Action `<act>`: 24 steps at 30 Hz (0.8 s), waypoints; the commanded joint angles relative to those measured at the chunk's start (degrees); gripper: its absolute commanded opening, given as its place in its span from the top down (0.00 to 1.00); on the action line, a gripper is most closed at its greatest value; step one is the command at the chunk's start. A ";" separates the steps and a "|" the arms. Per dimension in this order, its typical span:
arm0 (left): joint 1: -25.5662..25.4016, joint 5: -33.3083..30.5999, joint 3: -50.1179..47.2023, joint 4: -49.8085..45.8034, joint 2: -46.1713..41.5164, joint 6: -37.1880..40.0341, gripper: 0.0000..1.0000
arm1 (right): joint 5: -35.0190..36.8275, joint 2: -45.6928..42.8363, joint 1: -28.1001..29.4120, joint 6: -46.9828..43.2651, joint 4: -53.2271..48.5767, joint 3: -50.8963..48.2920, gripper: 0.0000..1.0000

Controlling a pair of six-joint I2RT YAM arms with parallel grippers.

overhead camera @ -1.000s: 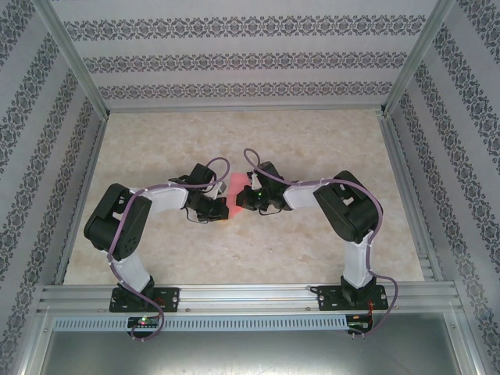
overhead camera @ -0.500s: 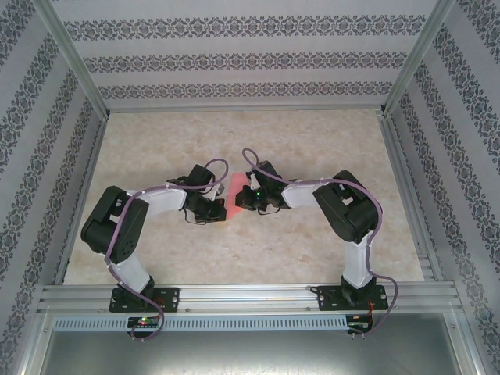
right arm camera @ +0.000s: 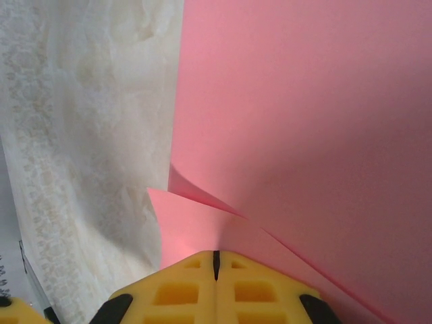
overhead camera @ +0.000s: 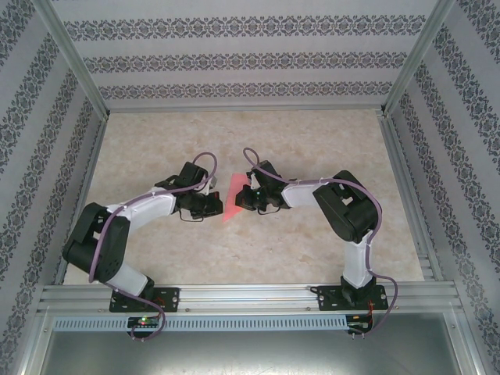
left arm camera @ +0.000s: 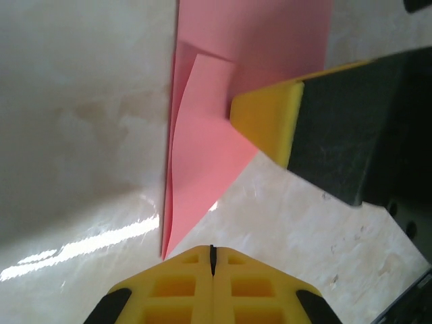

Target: Fold a paper plane with a square sheet of paper (pick it up from the middle)

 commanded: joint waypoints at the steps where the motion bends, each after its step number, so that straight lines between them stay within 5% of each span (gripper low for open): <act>1: -1.25 1.82 1.47 5.43 4.50 -3.44 1.00 | 3.51 2.01 -1.19 0.92 -1.72 -1.48 1.00; 15: -2.11 -4.18 0.73 1.68 8.99 -1.80 1.00 | 1.35 -3.69 0.27 -3.48 -0.25 0.10 0.99; 24: -2.10 -3.73 0.26 1.75 9.53 -1.41 1.00 | 3.81 -1.69 4.43 1.46 2.05 -0.95 1.00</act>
